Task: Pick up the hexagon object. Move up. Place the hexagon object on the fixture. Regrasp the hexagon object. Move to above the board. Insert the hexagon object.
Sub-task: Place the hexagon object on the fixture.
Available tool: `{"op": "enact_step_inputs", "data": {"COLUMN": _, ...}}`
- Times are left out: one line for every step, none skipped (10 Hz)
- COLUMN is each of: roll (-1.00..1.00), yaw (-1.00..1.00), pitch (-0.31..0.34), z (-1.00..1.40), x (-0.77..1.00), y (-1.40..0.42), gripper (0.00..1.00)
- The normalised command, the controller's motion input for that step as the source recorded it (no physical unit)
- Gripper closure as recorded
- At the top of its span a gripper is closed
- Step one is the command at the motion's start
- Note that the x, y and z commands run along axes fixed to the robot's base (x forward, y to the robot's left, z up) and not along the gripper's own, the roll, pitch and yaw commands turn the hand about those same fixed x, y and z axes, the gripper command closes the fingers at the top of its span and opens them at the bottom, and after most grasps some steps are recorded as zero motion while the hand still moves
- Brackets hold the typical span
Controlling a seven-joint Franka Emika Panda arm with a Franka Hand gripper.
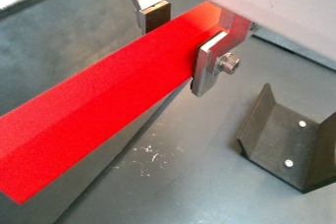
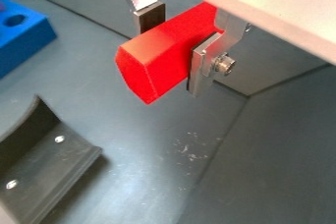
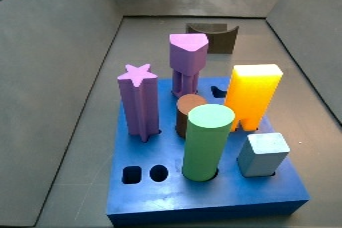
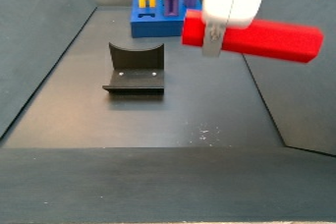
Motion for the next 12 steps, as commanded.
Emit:
{"op": "enact_step_inputs", "data": {"roll": 0.01, "yaw": 1.0, "pitch": 0.026, "z": 0.13, "x": 0.88, "y": -1.0, "gripper": 1.0}}
{"op": "enact_step_inputs", "data": {"roll": 0.01, "yaw": 1.0, "pitch": 0.03, "z": 0.13, "x": 0.92, "y": -1.0, "gripper": 1.0}}
{"op": "enact_step_inputs", "data": {"roll": 0.01, "yaw": 1.0, "pitch": 0.034, "z": 0.12, "x": 0.96, "y": -1.0, "gripper": 1.0}}
{"op": "enact_step_inputs", "data": {"roll": 0.02, "yaw": 1.0, "pitch": 0.039, "z": 0.11, "x": 1.0, "y": -0.98, "gripper": 1.0}}
{"op": "enact_step_inputs", "data": {"roll": 0.02, "yaw": 1.0, "pitch": 0.046, "z": 0.09, "x": 1.0, "y": -0.89, "gripper": 1.0}}
{"op": "enact_step_inputs", "data": {"roll": 0.02, "yaw": 1.0, "pitch": 0.05, "z": 0.08, "x": 1.0, "y": -0.81, "gripper": 1.0}}
{"op": "enact_step_inputs", "data": {"roll": 0.02, "yaw": 1.0, "pitch": 0.056, "z": 0.06, "x": 1.0, "y": -0.71, "gripper": 1.0}}
{"op": "enact_step_inputs", "data": {"roll": 0.03, "yaw": 1.0, "pitch": 0.061, "z": 0.05, "x": 1.0, "y": -0.62, "gripper": 1.0}}
{"op": "enact_step_inputs", "data": {"roll": 0.03, "yaw": 1.0, "pitch": 0.067, "z": 0.04, "x": 1.0, "y": -0.47, "gripper": 1.0}}
{"op": "enact_step_inputs", "data": {"roll": 0.03, "yaw": 1.0, "pitch": 0.073, "z": 0.02, "x": 1.0, "y": -0.36, "gripper": 1.0}}
{"op": "enact_step_inputs", "data": {"roll": 0.03, "yaw": 1.0, "pitch": 0.082, "z": 0.01, "x": 1.0, "y": -0.26, "gripper": 1.0}}
{"op": "enact_step_inputs", "data": {"roll": 0.03, "yaw": 1.0, "pitch": 0.086, "z": 0.01, "x": 1.0, "y": -0.22, "gripper": 1.0}}
